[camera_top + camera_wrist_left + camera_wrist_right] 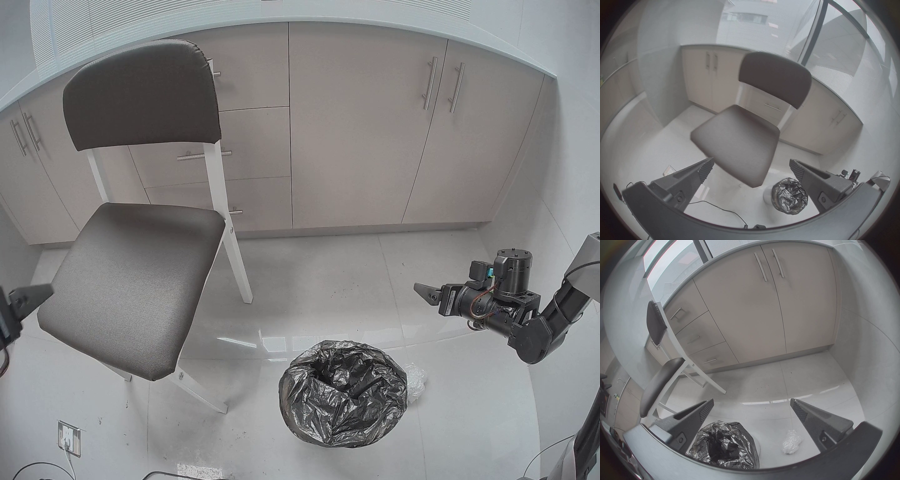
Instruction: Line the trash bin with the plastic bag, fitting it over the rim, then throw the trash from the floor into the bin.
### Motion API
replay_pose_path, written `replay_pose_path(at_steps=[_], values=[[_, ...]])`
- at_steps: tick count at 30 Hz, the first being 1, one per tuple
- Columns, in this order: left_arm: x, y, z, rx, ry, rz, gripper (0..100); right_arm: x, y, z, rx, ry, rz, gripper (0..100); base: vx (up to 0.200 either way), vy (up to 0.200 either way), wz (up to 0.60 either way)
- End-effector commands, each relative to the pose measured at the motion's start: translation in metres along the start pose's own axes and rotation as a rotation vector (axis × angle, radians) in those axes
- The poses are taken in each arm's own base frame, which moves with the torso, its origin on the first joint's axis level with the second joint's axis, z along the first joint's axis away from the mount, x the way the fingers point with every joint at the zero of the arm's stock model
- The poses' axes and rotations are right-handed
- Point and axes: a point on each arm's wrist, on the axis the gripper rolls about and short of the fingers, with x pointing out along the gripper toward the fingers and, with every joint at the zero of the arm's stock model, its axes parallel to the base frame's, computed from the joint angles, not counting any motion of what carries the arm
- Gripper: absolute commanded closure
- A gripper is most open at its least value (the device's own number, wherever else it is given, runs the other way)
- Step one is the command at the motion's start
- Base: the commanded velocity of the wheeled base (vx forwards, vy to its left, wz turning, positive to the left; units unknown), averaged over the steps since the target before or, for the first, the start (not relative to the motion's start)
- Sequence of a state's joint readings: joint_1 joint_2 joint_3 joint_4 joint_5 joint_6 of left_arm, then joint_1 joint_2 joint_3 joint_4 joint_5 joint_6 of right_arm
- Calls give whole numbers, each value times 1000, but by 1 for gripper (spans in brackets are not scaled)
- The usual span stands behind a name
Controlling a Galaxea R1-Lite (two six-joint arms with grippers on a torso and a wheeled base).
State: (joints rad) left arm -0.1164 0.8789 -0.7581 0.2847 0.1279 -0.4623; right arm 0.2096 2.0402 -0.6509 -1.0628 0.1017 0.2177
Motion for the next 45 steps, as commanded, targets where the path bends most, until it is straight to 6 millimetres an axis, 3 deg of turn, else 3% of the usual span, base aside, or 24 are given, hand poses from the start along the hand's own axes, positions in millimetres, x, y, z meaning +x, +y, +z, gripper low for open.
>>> replay_pose_path(at_steps=[1,9,16,22,24,29,30,32,34,35,36,39,40,42,45], values=[[-74,39,-61,-41,-197,122,0,-14,5,8,-5,-29,17,0,0,0,0],[-67,76,-150,146,-238,126,0,-20,4,2,-7,-51,22,0,0,0,0],[-36,85,-168,217,-324,104,0,-22,3,-5,-23,-29,15,0,0,0,0],[-32,85,-170,400,-376,40,0,-9,-4,2,-46,-60,-4,0,0,0,0],[-33,86,-172,394,-394,11,0,2,-6,4,-46,-72,-10,0,0,0,0],[-35,86,-174,348,-409,-86,0,60,-34,11,-46,-129,-113,0,0,0,0],[-35,86,-174,350,-409,-89,0,62,-35,11,-46,-128,-116,0,0,0,0],[-34,86,-176,377,-400,-101,0,94,-52,12,-57,-108,-179,0,0,0,0],[-34,86,-176,377,-400,-101,0,94,-52,12,-57,-108,-179,0,0,0,0],[-34,87,-176,373,-392,-92,0,126,-72,18,-52,-100,-265,0,0,0,0],[-34,87,-176,370,-386,-83,0,137,-80,19,-48,-102,-292,0,0,0,0],[-33,87,-176,369,-377,-75,0,161,-90,24,-60,-102,-345,0,0,0,0],[-33,87,-176,369,-377,-75,0,161,-90,24,-60,-102,-345,0,0,0,0],[-32,87,-176,381,-364,-79,0,187,-99,22,-105,-100,-391,0,0,0,0],[-33,87,-178,392,-379,-95,0,209,-105,18,-139,-89,-417,0,0,0,0]])
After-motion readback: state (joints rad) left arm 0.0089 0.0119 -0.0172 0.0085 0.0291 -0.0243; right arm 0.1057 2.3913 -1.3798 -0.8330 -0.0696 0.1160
